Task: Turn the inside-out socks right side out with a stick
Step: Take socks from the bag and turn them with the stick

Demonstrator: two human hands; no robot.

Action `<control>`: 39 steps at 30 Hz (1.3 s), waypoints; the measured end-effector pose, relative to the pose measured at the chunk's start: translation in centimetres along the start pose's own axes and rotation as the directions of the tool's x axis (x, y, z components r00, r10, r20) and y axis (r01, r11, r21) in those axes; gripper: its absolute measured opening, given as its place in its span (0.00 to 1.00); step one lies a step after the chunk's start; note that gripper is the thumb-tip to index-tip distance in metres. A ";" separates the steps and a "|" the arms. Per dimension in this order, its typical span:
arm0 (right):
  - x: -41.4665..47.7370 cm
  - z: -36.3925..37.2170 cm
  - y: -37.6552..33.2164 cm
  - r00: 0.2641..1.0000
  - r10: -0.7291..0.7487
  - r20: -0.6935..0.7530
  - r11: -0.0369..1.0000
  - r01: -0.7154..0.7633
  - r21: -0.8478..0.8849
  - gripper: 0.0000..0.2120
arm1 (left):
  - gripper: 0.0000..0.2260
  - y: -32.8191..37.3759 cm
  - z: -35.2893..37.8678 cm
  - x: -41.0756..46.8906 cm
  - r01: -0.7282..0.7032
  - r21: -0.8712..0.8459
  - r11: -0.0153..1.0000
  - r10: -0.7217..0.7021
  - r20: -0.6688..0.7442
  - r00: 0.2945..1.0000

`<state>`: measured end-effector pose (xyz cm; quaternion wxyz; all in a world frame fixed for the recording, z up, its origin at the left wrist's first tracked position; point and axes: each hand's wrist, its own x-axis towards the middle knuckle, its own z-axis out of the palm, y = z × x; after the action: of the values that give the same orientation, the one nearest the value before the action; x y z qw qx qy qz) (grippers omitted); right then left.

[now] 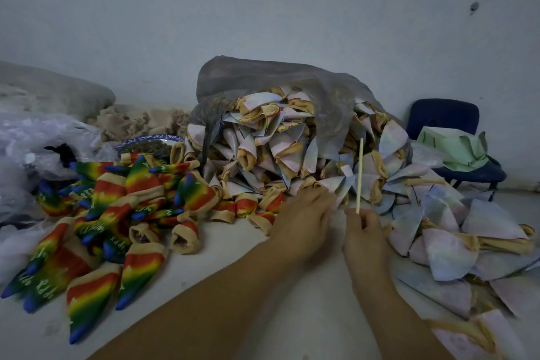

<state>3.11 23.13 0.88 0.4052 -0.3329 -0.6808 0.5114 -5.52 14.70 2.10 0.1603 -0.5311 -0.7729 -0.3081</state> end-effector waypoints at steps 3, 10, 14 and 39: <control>-0.1 -0.2 0.0 1.000 0.006 0.007 1.000 -0.007 0.016 0.08 | 0.21 0.2 1.8 4.4 0.073 0.159 0.985 -0.089 0.098 0.991; -0.1 -0.3 0.1 0.999 0.003 0.033 1.000 -0.004 0.020 0.08 | 0.14 -1.0 3.6 6.9 0.289 0.303 0.908 -0.341 0.138 0.930; -0.2 -0.3 0.0 0.999 0.005 0.034 1.000 -0.006 0.027 0.06 | 0.11 -0.2 1.1 5.5 0.415 -0.203 0.887 -0.426 -0.016 0.904; -3.2 0.9 -2.7 0.790 -0.390 0.473 0.895 0.446 -0.008 0.10 | 0.07 -0.7 -5.0 -5.5 0.365 -0.799 0.477 -0.477 0.113 0.871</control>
<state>3.61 19.25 2.66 0.3149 -0.0669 -0.8428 0.4314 -4.45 7.31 2.51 -0.1282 -0.3179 -0.6448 -0.6832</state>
